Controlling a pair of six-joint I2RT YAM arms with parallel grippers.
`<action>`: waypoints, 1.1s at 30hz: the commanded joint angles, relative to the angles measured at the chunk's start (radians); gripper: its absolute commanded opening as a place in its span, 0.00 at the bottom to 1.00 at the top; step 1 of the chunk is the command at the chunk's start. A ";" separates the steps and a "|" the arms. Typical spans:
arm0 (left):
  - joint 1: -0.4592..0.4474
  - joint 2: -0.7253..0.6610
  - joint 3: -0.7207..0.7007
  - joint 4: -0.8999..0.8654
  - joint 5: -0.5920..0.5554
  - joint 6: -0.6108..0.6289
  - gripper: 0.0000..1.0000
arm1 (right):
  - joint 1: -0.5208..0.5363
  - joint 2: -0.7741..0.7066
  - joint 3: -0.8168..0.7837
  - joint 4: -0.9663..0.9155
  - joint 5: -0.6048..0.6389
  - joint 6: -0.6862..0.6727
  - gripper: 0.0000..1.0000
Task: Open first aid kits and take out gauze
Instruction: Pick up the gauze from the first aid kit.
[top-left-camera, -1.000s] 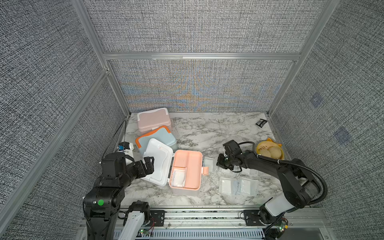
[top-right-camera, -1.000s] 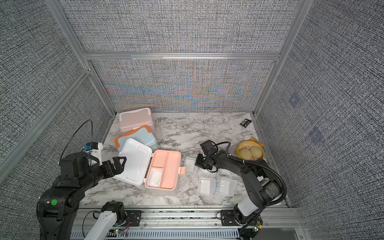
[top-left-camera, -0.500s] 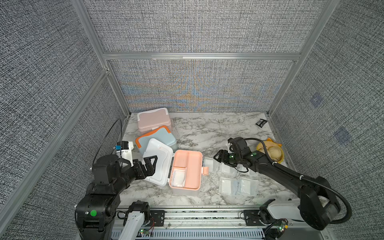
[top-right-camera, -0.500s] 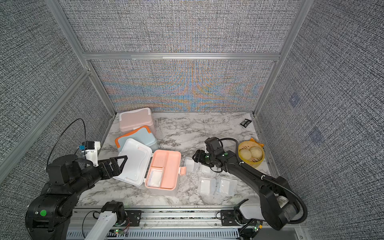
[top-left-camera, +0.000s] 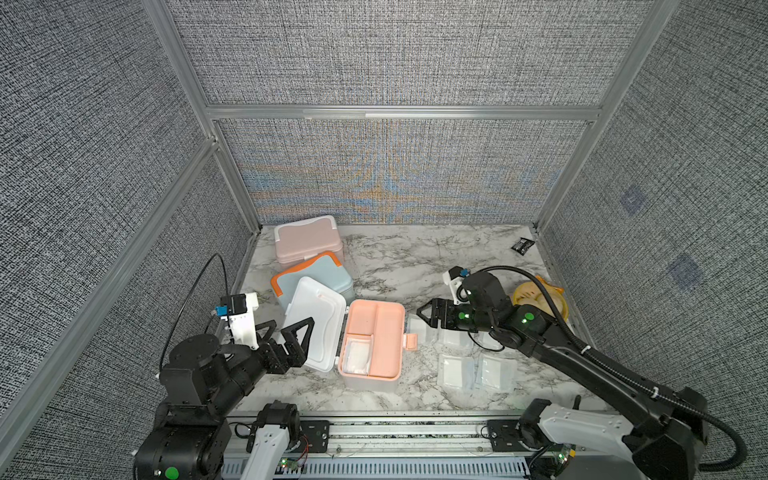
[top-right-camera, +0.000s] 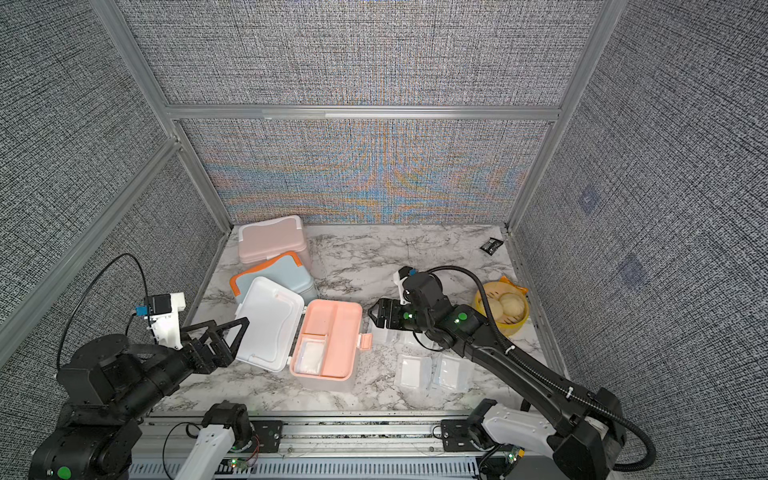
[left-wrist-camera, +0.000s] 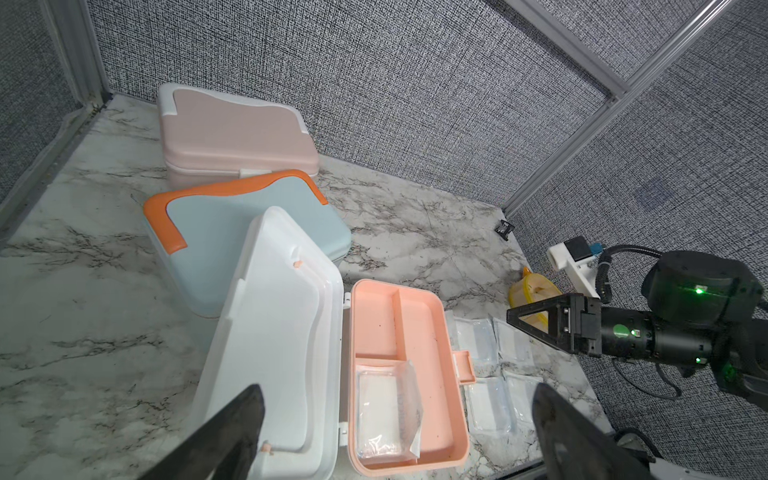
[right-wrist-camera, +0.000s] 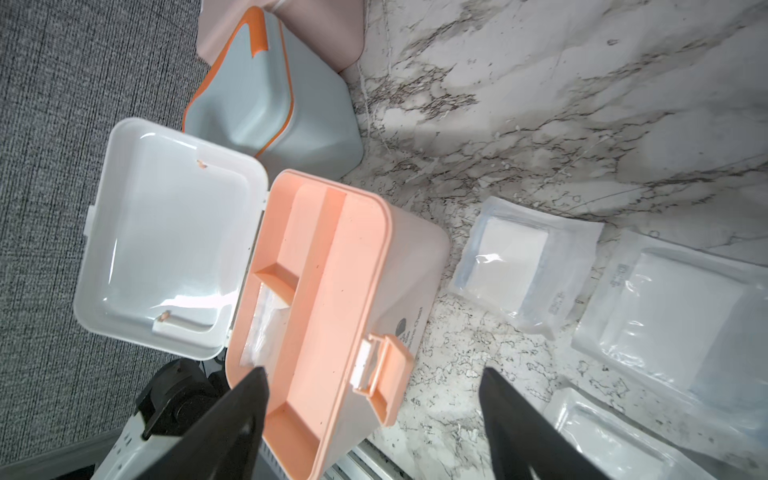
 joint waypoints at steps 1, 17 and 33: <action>0.001 -0.023 -0.033 0.044 0.007 -0.022 0.99 | 0.055 0.033 0.050 -0.017 0.040 -0.010 0.81; 0.000 0.053 -0.231 -0.008 0.053 -0.058 0.99 | 0.255 0.252 0.192 0.013 0.091 0.042 0.59; 0.001 0.130 -0.275 -0.006 0.098 -0.011 1.00 | 0.308 0.388 0.227 0.072 0.050 0.118 0.44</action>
